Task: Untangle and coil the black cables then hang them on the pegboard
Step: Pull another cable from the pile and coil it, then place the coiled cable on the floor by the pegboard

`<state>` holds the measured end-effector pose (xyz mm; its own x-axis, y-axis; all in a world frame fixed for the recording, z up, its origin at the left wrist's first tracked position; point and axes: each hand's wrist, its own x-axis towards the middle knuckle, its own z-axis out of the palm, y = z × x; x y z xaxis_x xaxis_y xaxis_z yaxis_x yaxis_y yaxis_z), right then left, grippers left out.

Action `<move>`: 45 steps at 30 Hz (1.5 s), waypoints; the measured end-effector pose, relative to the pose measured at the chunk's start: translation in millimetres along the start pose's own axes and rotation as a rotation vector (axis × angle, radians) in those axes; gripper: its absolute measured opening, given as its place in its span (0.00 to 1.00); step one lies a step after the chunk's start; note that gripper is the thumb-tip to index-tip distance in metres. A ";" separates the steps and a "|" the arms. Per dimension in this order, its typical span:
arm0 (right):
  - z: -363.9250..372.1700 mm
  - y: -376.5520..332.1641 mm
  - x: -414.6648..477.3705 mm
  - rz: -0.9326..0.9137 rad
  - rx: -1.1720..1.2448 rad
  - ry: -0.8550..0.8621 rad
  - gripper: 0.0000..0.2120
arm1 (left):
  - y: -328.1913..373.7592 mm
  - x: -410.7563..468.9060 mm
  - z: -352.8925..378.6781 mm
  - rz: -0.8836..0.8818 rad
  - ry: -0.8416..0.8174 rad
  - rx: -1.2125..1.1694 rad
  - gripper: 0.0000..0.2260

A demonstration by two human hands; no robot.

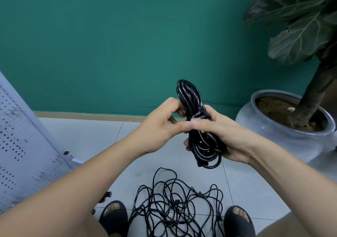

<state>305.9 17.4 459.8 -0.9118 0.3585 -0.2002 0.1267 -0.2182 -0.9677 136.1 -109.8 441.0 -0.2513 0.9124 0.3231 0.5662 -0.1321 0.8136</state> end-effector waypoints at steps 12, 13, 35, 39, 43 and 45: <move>1.1 6.3 2.2 -0.096 -0.306 0.158 0.29 | 2.5 -4.0 1.6 0.012 -0.002 -0.024 0.16; 1.6 7.2 3.2 -0.106 -0.337 0.166 0.29 | 3.3 -3.4 -0.6 0.026 -0.002 0.009 0.17; 95.9 37.0 64.5 -0.502 -0.787 0.361 0.22 | -17.2 -44.8 -61.9 -0.160 0.267 0.329 0.08; 141.5 50.1 101.8 -0.533 -0.779 0.276 0.25 | -55.9 -72.2 -101.4 -0.269 0.383 0.377 0.10; 166.5 82.1 155.3 -0.536 -0.903 0.194 0.26 | -111.9 -97.8 -122.0 -0.379 0.410 0.221 0.07; 171.6 103.1 185.4 -0.489 -0.944 0.130 0.27 | -142.7 -107.1 -127.3 -0.445 0.414 0.184 0.05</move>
<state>82.9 -94.4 349.3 -0.9038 0.3228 0.2810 0.0604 0.7462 -0.6629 -17.7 -238.0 351.8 -0.7554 0.6346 0.1635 0.4545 0.3276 0.8283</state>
